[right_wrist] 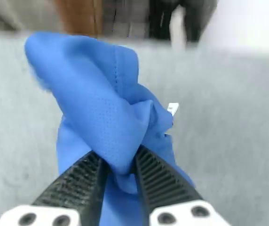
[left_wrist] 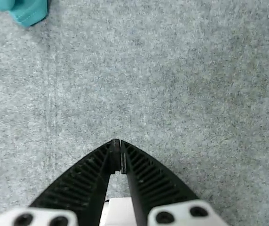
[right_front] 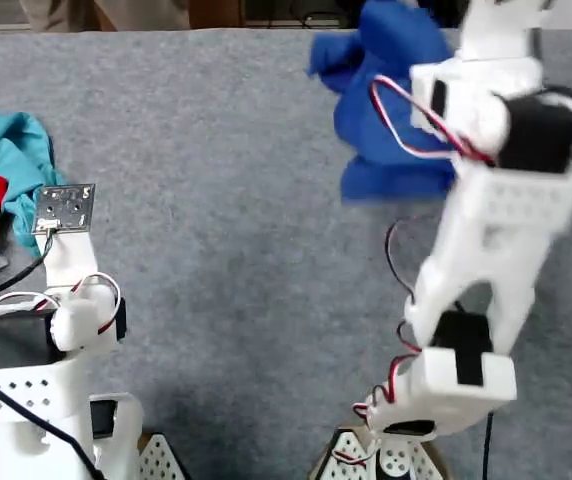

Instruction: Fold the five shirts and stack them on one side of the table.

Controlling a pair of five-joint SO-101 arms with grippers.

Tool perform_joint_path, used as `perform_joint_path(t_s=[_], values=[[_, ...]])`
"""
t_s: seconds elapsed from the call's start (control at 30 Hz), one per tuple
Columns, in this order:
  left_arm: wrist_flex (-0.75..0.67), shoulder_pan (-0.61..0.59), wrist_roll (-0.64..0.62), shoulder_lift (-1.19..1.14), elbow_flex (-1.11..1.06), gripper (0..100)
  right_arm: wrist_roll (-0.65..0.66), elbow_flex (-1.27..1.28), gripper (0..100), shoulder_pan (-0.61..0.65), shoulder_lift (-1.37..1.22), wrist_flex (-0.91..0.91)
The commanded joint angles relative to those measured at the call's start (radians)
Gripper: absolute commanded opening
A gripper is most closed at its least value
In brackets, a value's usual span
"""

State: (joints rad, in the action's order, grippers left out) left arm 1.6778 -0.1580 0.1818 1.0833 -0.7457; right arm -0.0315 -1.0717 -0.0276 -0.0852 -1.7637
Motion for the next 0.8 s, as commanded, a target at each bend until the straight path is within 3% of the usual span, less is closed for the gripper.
perform_joint_path(t_s=[0.0,0.23,0.43,0.53,0.77], values=[[-0.014,0.005,-0.006,0.005,0.005,2,0.000,-0.070,0.5,0.068,0.082,-0.014],[-0.014,0.005,-0.006,0.005,0.008,2,0.006,0.237,2.8,0.246,0.085,-0.020],[-0.014,0.005,-0.006,0.005,0.009,2,0.006,0.446,28.7,0.306,0.200,-0.018],[-0.014,0.005,-0.006,0.005,0.009,2,0.006,0.466,37.1,0.317,0.268,-0.017],[-0.014,0.006,-0.006,0.005,0.011,2,0.005,0.479,37.9,0.314,0.302,-0.017]])
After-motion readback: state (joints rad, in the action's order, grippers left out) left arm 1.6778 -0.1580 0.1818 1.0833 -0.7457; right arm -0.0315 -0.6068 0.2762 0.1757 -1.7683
